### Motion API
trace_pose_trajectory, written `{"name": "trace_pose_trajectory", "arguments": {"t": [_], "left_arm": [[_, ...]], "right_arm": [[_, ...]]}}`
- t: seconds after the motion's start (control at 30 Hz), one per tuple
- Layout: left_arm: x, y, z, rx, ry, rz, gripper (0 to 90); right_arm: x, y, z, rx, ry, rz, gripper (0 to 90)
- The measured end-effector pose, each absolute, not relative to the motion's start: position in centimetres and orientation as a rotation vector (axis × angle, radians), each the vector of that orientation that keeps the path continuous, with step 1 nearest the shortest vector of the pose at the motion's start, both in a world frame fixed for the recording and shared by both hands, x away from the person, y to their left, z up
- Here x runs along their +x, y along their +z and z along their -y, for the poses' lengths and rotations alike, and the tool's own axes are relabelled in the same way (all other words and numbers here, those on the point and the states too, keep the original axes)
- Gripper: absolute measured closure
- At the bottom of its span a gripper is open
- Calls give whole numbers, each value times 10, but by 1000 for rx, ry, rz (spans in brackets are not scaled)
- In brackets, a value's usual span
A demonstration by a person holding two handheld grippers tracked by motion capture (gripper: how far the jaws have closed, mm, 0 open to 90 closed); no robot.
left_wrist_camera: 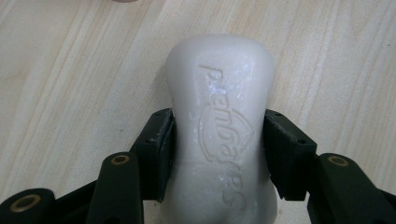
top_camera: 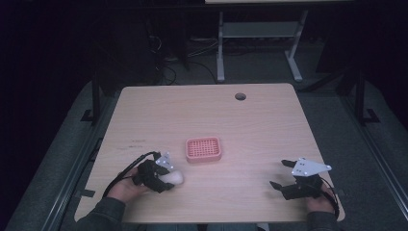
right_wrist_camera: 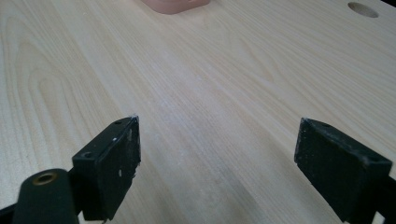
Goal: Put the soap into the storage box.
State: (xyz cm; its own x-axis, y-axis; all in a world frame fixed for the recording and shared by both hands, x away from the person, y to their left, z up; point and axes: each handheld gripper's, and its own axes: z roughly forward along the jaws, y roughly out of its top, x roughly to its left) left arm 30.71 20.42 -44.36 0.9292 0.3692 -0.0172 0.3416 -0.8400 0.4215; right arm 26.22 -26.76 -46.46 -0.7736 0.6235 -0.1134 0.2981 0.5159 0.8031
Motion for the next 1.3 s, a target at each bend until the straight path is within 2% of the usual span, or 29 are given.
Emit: {"name": "trace_pose_trajectory", "arguments": {"t": [1.3], "left_arm": [[311, -425, -200, 2634, 98, -516, 492]], "right_arm": [[260, -463, 269, 760, 1168, -2351, 137]]}}
